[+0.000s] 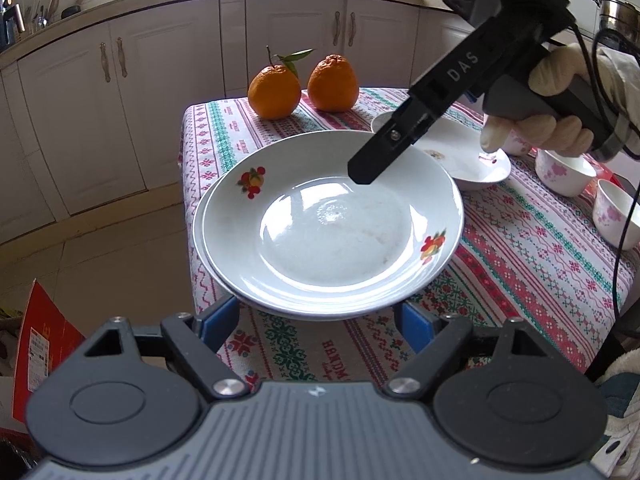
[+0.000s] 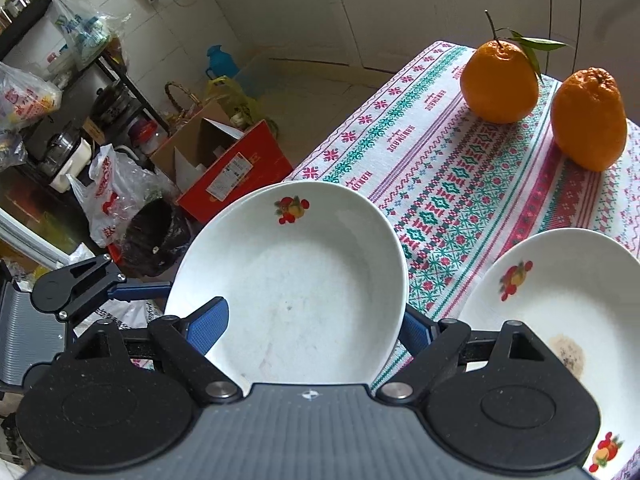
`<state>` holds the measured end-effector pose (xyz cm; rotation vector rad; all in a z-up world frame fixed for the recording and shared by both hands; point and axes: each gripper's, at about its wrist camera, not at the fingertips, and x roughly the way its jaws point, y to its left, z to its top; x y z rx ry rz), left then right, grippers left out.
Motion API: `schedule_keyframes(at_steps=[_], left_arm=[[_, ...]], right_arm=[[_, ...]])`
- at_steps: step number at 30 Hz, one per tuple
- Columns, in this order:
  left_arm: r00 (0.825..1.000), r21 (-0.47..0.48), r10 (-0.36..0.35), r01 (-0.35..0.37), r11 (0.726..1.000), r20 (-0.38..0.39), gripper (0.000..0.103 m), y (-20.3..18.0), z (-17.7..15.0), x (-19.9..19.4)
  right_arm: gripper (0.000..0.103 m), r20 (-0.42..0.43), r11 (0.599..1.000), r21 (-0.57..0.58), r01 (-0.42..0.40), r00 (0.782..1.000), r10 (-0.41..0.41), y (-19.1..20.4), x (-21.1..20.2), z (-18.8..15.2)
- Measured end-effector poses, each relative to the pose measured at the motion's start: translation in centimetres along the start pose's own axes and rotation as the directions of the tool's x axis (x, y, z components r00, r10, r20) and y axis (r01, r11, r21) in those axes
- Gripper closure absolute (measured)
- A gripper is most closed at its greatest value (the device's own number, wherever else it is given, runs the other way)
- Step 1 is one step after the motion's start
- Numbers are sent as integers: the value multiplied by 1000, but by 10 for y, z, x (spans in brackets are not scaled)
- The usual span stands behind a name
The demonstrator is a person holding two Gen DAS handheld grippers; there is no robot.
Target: Organize plates and bowls
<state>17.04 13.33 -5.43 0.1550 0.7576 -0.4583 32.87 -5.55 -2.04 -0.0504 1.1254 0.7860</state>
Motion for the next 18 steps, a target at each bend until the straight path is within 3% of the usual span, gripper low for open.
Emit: schedule_keyframes(at_steps=[13, 18], left_arm=[[1000, 0, 7, -7, 1000, 3, 19, -1, -1, 0], [1000, -8, 12, -12, 1000, 16, 18, -4, -1, -4]], right_arm=[[10, 7, 998, -18, 52, 999, -52, 4, -2, -11], [5, 46, 997, -27, 76, 996, -74, 12, -12, -18]])
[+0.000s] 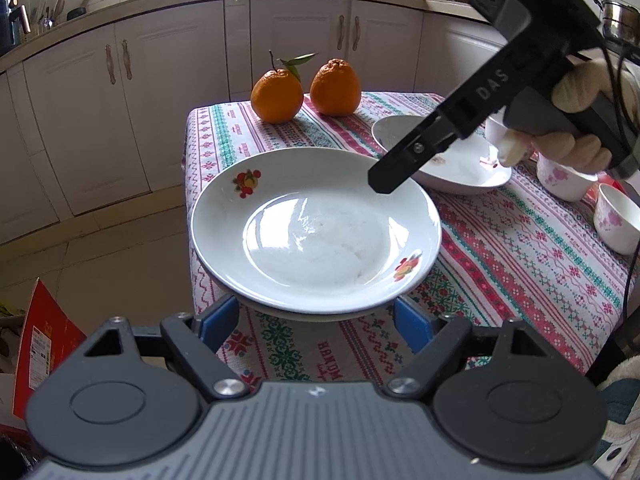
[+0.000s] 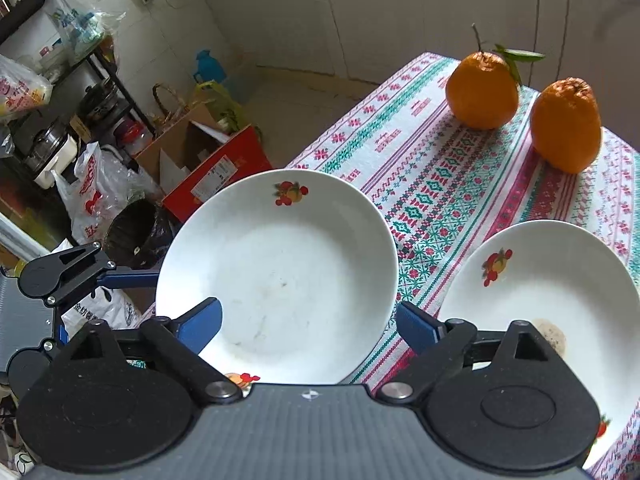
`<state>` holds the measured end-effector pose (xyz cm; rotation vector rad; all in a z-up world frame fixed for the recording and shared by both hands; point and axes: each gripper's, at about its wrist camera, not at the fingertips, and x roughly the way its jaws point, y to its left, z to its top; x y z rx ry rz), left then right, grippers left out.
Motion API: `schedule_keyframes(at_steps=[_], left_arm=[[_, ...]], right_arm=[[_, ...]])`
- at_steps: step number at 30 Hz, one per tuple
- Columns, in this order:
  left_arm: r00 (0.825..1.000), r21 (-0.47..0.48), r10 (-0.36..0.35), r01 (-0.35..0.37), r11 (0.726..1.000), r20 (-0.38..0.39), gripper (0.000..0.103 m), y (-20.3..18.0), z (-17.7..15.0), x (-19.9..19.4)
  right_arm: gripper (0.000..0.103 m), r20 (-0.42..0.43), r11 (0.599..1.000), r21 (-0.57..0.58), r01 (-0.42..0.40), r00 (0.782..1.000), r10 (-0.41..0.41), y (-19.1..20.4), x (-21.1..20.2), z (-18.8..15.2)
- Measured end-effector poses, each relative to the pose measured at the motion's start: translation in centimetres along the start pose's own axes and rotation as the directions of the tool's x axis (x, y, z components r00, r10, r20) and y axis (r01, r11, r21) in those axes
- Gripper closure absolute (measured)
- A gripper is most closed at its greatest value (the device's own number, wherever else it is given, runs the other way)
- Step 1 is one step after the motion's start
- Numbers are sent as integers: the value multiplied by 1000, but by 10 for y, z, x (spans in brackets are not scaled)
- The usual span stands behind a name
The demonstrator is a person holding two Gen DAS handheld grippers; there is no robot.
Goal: Organize plates and bowls
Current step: 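Move both grippers toward the white plate with the brown stain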
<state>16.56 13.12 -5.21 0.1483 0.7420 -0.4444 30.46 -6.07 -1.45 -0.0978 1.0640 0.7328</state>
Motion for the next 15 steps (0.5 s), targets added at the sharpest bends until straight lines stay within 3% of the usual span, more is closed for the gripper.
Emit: schedule_keyframes(at_steps=[4, 7, 15], left_arm=[[1000, 0, 1, -1, 1000, 27, 18, -6, 0, -8], [999, -3, 5, -5, 1000, 49, 18, -11, 1, -15], [996, 5, 22, -22, 1000, 86, 13, -25, 0, -27]], right_arm=[[4, 62, 999, 20, 32, 997, -33, 7, -17, -14], [3, 129, 993, 23, 114, 985, -116, 14, -32, -32], [0, 234, 942, 125, 312, 913, -334, 16, -57, -88]])
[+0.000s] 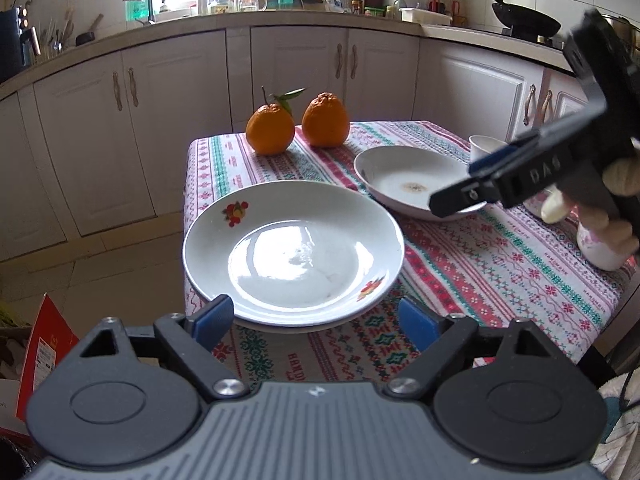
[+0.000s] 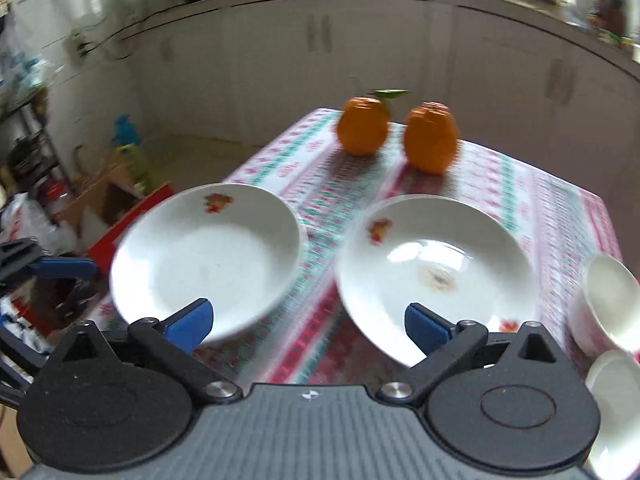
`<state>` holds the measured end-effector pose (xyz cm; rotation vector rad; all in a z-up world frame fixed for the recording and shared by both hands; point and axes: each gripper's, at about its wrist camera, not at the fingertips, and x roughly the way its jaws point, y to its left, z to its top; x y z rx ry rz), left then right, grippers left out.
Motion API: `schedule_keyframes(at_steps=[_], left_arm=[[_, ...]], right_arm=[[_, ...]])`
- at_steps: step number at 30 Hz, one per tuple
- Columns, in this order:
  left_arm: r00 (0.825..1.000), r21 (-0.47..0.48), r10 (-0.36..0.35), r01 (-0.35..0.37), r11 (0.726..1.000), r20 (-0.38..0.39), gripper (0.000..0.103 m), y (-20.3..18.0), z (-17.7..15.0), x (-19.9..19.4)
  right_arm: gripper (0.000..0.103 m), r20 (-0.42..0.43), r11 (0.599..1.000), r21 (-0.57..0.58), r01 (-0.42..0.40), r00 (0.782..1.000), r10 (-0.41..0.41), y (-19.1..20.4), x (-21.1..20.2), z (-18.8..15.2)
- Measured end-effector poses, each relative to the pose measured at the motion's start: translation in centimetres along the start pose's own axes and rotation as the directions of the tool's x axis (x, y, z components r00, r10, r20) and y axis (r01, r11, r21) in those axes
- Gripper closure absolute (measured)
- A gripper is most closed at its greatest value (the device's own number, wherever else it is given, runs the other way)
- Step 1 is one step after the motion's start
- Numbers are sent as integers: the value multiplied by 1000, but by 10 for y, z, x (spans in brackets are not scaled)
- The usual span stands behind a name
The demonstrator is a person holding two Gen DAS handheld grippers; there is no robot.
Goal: Organize plates and bowls
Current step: 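Move both grippers toward the white plate with the brown stain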
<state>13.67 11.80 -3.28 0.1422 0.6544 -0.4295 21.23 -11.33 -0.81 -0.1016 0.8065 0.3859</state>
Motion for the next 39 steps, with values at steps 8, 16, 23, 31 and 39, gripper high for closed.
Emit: schedule_keyframes(at_steps=[8, 16, 23, 31, 39], left_arm=[[1000, 29, -21, 21, 999, -16, 13, -15, 9, 6], [996, 99, -41, 49, 994, -83, 13, -23, 33, 32], [987, 129, -92, 109, 986, -132, 13, -22, 69, 63], [967, 166, -173, 205, 965, -189, 13, -30, 115, 109], [940, 219, -209, 271, 937, -269, 13, -47, 146, 170]], right_arm=[[0, -5, 984, 109, 140, 990, -140, -24, 2, -34], [0, -57, 978, 112, 175, 984, -169, -42, 23, -46], [0, -94, 978, 119, 172, 982, -162, -56, 42, -53], [0, -50, 972, 125, 199, 980, -195, -58, 47, -53], [0, -34, 973, 120, 196, 981, -193, -64, 52, -49]])
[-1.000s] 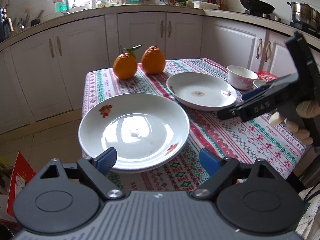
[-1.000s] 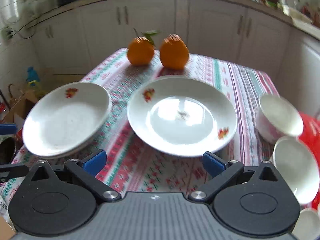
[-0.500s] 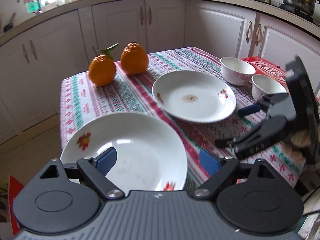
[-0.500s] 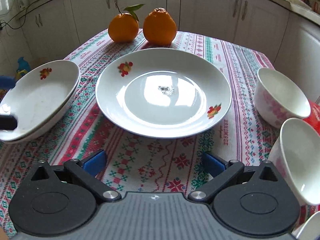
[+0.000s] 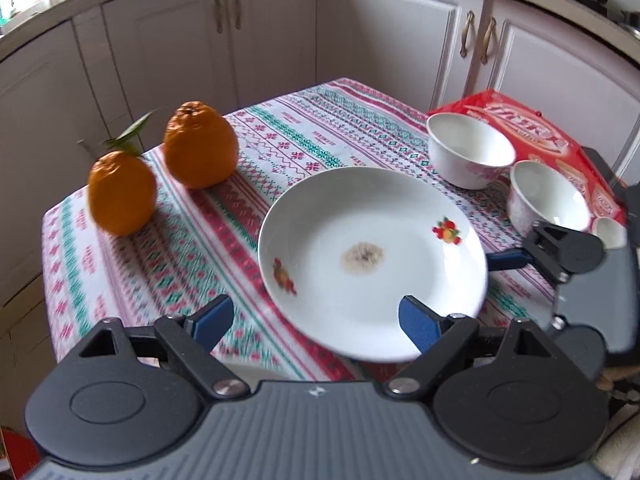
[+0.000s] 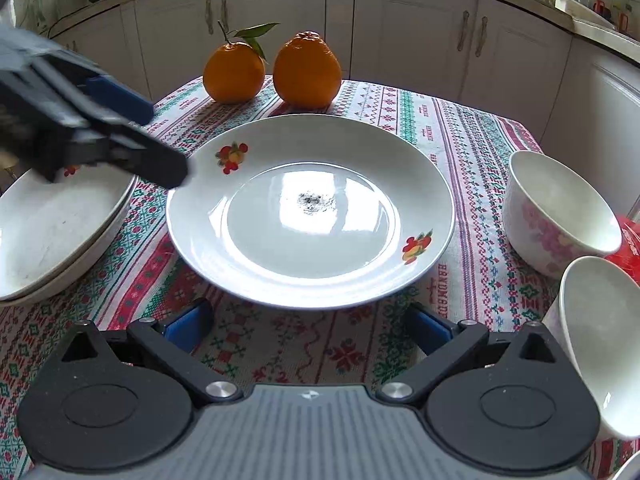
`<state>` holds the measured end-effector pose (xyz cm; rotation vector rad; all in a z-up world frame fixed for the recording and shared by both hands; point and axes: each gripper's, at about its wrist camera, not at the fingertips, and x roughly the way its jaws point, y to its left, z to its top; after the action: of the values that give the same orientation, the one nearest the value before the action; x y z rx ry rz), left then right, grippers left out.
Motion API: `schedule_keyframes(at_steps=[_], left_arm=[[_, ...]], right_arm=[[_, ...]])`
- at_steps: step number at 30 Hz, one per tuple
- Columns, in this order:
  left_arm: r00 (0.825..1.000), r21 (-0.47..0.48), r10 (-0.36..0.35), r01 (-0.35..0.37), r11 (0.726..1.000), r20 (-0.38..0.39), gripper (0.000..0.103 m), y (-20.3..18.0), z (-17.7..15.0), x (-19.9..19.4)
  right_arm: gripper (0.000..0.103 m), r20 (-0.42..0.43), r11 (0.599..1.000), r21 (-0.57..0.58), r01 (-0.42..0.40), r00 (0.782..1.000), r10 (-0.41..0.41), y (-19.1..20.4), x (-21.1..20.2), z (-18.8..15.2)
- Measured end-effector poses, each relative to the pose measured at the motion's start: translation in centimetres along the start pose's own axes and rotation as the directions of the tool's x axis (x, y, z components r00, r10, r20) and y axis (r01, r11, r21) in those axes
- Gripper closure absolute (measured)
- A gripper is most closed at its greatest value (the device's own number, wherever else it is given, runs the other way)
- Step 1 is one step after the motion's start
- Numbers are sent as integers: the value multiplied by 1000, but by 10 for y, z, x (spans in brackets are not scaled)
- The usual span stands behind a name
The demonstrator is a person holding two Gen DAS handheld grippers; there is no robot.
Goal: Organize plates and bowls
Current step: 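Move both grippers toward the white plate with the brown stain, then close the left gripper on the rim of the stained plate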
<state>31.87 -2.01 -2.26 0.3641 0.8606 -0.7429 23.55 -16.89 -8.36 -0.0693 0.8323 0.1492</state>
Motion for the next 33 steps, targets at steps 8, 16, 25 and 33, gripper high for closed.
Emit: schedule_keyframes(at_steps=[8, 16, 25, 33], left_arm=[[995, 23, -58, 60, 998, -83, 14, 11, 29, 44], [987, 39, -86, 92, 995, -138, 21, 16, 45, 70], [970, 96, -129, 151, 984, -205, 32, 16, 61, 89], [952, 142, -155, 197, 970, -265, 35, 15, 73, 102]], right_arm=[[0, -12, 1000, -14, 7, 1000, -8, -6, 5, 7], [0, 3, 999, -43, 2, 1000, -2, -9, 10, 11], [0, 10, 999, -39, -23, 1000, 23, -13, 10, 11], [0, 13, 998, -49, -25, 1000, 26, -11, 8, 9]])
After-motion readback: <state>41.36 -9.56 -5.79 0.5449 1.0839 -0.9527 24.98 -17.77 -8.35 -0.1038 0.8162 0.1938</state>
